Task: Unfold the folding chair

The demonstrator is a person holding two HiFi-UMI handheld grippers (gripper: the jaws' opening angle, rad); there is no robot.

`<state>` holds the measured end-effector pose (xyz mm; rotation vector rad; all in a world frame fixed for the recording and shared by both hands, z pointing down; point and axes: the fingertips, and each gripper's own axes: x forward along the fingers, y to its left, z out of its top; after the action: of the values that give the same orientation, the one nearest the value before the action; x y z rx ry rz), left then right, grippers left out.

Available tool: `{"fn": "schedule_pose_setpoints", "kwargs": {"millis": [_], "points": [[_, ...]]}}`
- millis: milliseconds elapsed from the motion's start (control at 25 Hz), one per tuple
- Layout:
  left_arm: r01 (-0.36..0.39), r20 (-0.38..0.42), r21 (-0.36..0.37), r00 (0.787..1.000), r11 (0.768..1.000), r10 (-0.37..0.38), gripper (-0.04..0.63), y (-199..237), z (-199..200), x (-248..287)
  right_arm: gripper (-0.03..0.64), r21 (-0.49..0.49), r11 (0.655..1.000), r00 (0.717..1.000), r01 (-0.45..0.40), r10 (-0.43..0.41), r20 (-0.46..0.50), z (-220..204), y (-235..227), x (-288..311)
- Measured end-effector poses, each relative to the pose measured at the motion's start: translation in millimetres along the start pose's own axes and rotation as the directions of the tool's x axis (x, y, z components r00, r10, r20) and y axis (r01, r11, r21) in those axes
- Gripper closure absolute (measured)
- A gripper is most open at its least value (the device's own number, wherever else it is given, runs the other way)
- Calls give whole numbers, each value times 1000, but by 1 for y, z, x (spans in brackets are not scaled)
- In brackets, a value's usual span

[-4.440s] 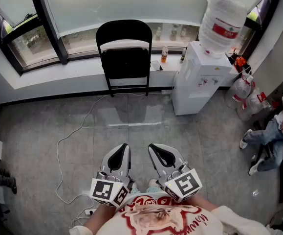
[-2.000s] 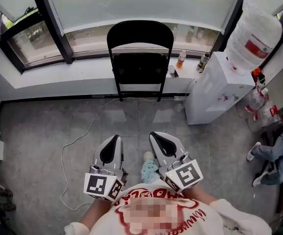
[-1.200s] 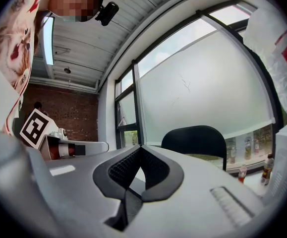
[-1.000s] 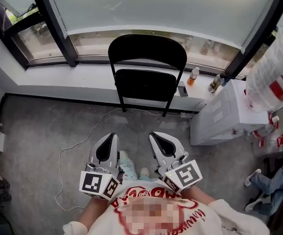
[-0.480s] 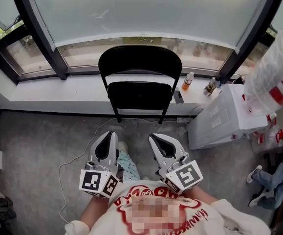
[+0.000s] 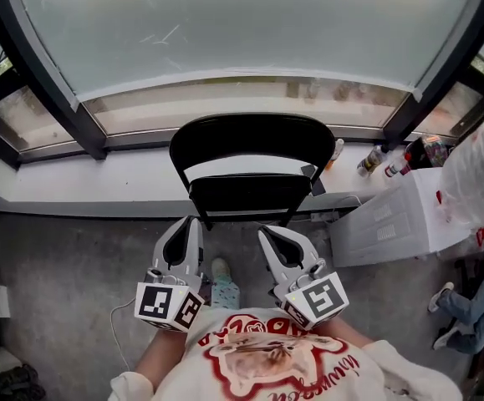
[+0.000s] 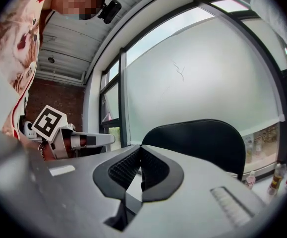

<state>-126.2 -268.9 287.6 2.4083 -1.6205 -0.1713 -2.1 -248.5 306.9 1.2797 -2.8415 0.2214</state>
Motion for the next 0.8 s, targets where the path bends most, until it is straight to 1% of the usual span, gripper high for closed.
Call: {"fn": "schedule_pose_setpoints", "kwargs": {"millis": [200, 360, 440, 600, 680, 800], "points": [[21, -57, 12, 998, 1000, -21, 595, 48, 6, 47, 594, 35, 998, 999, 48, -48, -13, 4, -25, 62], [42, -100, 28, 994, 999, -39, 595, 85, -6, 72, 594, 49, 994, 994, 93, -91, -55, -6, -37, 95], [46, -127, 39, 991, 998, -41, 595, 103, -22, 81, 594, 62, 991, 990, 121, -116, -76, -14, -44, 107], [28, -224, 8, 974, 1000, -25, 595, 135, -70, 89, 594, 111, 976, 978, 186, -174, -115, -28, -58, 112], [8, -257, 13, 966, 1000, -5, 595, 146, -86, 96, 594, 142, 968, 973, 205, -187, -137, -37, -66, 111], [-41, -294, 11, 955, 999, 42, 595, 162, -105, 104, 594, 175, 958, 962, 227, -193, -193, -56, -73, 111]]}}
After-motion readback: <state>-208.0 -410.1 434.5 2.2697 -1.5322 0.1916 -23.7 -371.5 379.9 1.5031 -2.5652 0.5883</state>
